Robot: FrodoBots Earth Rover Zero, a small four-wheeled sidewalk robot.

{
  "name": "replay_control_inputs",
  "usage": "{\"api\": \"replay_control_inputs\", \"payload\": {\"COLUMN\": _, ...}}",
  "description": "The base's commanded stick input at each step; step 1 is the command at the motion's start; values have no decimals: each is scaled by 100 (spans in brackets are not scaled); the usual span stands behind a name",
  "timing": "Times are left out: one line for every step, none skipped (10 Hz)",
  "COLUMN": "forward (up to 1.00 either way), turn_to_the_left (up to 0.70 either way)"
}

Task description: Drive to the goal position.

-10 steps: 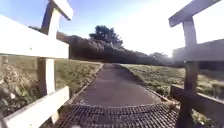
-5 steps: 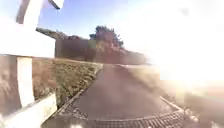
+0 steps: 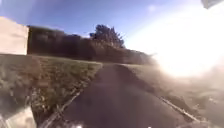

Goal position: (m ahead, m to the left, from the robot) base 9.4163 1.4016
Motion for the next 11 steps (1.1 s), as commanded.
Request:
{"api": "replay_control_inputs", "payload": {"forward": 70, "turn_to_the_left": 0}}
{"api": "replay_control_inputs", "payload": {"forward": 70, "turn_to_the_left": 0}}
{"api": "replay_control_inputs", "payload": {"forward": 70, "turn_to_the_left": 0}}
{"api": "replay_control_inputs", "payload": {"forward": 70, "turn_to_the_left": 0}}
{"api": "replay_control_inputs", "payload": {"forward": 70, "turn_to_the_left": 0}}
{"api": "replay_control_inputs", "payload": {"forward": 70, "turn_to_the_left": 0}}
{"api": "replay_control_inputs", "payload": {"forward": 70, "turn_to_the_left": 0}}
{"api": "replay_control_inputs", "payload": {"forward": 70, "turn_to_the_left": 0}}
{"api": "replay_control_inputs", "payload": {"forward": 70, "turn_to_the_left": 0}}
{"api": "replay_control_inputs", "payload": {"forward": 70, "turn_to_the_left": 0}}
{"api": "replay_control_inputs", "payload": {"forward": 70, "turn_to_the_left": 0}}
